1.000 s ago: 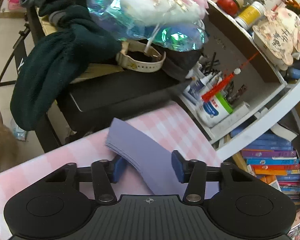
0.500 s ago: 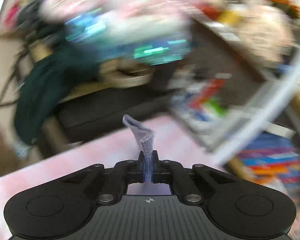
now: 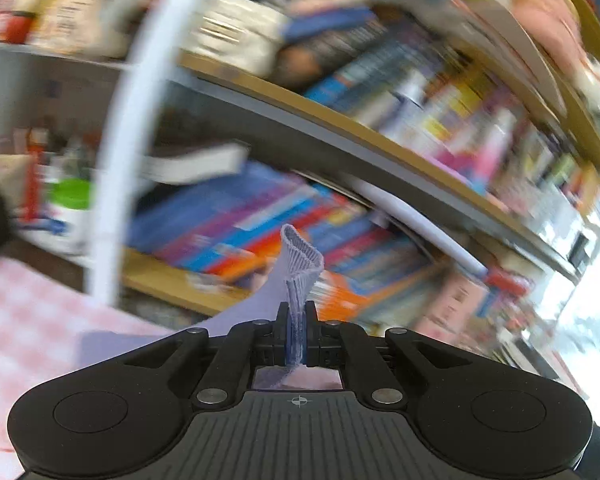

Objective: Fold clothes
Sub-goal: 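Grasp the lavender sleeve cuff with the left gripper and lift it, then lay the lavender sleeve across the sweater body with the left gripper, then open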

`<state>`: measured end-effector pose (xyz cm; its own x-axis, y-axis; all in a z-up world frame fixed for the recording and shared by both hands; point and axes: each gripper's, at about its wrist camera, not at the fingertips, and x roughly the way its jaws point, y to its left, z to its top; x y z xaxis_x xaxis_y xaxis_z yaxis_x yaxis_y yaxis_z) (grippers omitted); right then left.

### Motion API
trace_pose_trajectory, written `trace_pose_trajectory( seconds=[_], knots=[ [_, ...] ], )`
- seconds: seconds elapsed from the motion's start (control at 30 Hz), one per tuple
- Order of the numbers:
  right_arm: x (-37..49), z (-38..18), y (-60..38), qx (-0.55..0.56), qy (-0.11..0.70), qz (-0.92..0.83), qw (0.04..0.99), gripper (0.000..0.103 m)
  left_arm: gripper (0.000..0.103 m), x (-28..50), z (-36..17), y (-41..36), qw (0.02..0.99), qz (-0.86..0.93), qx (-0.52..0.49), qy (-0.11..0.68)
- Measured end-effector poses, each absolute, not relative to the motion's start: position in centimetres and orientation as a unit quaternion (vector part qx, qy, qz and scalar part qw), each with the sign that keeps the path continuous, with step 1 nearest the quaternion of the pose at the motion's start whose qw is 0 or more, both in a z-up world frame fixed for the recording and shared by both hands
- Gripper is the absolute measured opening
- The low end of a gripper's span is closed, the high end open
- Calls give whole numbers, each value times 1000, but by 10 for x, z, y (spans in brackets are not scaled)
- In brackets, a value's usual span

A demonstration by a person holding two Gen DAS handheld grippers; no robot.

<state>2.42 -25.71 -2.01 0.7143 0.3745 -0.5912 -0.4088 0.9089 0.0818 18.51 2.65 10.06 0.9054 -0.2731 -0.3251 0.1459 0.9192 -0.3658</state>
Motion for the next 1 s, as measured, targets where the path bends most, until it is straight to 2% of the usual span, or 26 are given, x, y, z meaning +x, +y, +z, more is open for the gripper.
trace_pose_trajectory(
  seconds=[0.23,0.6,0.7,0.77,1.0],
  knots=[
    [25,-20,-261,-13,314,223,923,103,3,219,81,-51,952,-151,-127,234],
    [26,-18,-265,-3,315,226,922,103,4,233,31,-89,926,-171,-139,308],
    [26,-18,-269,13,313,230,921,103,14,232,31,-98,916,-195,-133,324],
    [26,-18,-269,13,313,229,921,103,32,227,37,-101,913,-216,-126,323],
    [26,-18,-268,13,314,229,921,103,68,158,76,-80,927,-251,-85,264]
  ],
)
